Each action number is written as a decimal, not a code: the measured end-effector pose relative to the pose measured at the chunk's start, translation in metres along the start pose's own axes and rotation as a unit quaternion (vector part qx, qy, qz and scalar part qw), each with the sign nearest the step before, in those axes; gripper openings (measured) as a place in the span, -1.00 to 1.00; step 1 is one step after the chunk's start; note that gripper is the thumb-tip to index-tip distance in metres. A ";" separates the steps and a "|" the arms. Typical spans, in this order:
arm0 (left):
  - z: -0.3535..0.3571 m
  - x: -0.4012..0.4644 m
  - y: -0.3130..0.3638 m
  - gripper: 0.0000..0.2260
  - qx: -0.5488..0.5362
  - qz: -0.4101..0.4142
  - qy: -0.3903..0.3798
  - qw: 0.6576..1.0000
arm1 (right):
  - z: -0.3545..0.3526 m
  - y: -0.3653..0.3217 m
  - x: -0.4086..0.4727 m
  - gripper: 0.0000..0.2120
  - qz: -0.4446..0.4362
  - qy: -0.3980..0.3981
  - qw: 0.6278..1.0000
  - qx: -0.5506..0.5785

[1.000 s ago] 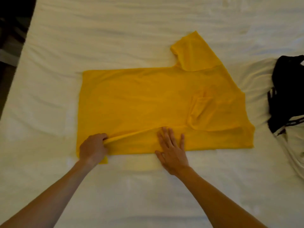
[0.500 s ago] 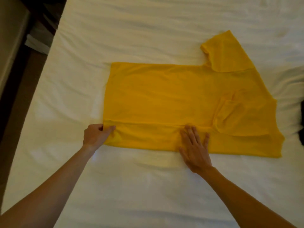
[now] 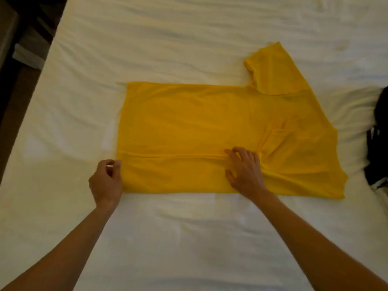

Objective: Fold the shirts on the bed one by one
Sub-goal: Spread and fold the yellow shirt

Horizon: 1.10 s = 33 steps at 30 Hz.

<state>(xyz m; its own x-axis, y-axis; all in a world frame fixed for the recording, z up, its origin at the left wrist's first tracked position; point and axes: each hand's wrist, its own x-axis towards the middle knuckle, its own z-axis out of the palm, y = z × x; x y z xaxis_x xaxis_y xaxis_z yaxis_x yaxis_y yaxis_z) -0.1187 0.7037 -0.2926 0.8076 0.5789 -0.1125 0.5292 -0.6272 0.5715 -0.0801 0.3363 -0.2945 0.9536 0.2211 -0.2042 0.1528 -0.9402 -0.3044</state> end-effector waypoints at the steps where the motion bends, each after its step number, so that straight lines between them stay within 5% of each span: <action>1: 0.005 -0.006 0.003 -0.71 0.041 -0.013 0.015 0.999 | 0.004 0.000 -0.011 -0.47 -0.001 0.029 0.999 0.023; 4: 0.030 -0.044 0.029 -0.69 0.096 0.108 0.019 0.989 | 0.014 0.017 -0.046 -0.58 0.021 0.085 0.995 0.057; 8: 0.083 -0.111 0.087 -0.78 0.034 0.354 -0.091 0.930 | 0.007 0.071 -0.076 -0.61 0.127 0.173 0.974 0.076; 11: 0.127 -0.146 0.134 -0.84 -0.010 0.438 -0.219 0.872 | -0.018 0.125 -0.066 -0.59 0.231 0.192 0.951 0.079; 16: 0.178 -0.169 0.172 -0.75 0.102 0.326 -0.345 0.874 | -0.059 0.191 -0.006 -0.35 0.314 0.006 0.948 0.053; 20: 0.185 -0.168 0.173 -0.73 0.112 0.294 -0.367 0.875 | -0.092 0.222 0.034 -0.73 0.315 -0.089 0.932 0.154; 24: 0.187 -0.164 0.179 -0.70 0.136 0.280 -0.387 0.868 | -0.101 0.220 0.033 -0.79 0.242 0.048 0.955 0.166; 27: 0.190 -0.163 0.189 -0.61 0.173 0.265 -0.397 0.862 | -0.076 0.205 -0.005 -0.53 0.277 0.113 0.950 0.087; 29: 0.194 -0.162 0.194 -0.56 0.199 0.248 -0.414 0.853 | -0.054 0.193 -0.043 -0.51 0.213 0.171 0.961 0.046; 32: 0.198 -0.162 0.197 -0.52 0.216 0.213 -0.432 0.849 | -0.018 0.189 -0.098 -0.53 0.028 0.103 0.994 -0.006; 33: 0.199 -0.162 0.197 -0.51 0.219 0.207 -0.435 0.849 | -0.008 0.196 -0.113 -0.48 0.028 0.058 0.998 -0.014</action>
<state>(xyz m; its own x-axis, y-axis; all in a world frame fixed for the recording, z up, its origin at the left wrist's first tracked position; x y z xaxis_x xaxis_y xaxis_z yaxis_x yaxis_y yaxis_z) -0.0932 0.3828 -0.3232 0.7338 -0.2231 -0.6417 0.0449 -0.9266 0.3734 -0.1560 0.1250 -0.3233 0.9842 0.1380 -0.1105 0.1040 -0.9574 -0.2695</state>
